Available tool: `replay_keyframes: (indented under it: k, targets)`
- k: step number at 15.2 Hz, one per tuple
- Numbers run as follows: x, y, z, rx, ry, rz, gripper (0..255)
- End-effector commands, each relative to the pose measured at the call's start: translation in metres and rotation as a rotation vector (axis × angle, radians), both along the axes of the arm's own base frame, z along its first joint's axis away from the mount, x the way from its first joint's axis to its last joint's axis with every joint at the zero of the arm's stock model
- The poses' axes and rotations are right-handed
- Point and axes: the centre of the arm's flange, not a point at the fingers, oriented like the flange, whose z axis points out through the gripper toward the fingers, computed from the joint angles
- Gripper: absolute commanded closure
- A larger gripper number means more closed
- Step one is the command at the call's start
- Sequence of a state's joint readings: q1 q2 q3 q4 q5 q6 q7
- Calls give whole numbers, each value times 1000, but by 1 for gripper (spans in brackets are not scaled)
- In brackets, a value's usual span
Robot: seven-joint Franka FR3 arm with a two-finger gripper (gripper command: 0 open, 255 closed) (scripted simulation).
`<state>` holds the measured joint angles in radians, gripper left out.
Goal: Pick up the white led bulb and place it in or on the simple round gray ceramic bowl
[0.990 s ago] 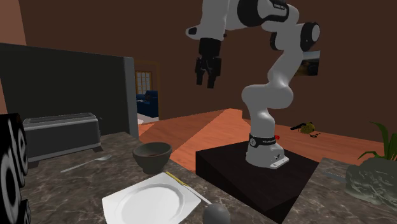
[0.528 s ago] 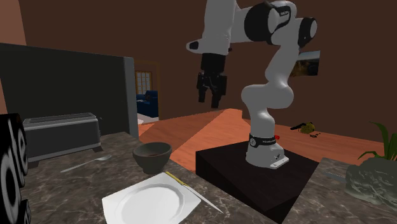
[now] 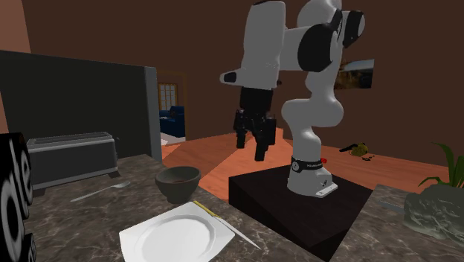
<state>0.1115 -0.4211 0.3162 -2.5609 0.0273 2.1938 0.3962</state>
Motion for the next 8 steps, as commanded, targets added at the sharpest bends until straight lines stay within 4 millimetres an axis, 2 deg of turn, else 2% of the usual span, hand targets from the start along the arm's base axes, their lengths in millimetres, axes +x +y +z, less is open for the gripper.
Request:
replay_keyframes:
  k: [1,8]
  targets:
    - [7,19,-16,8,0,1,0]
    - [28,85,-73,28,6,8,0]
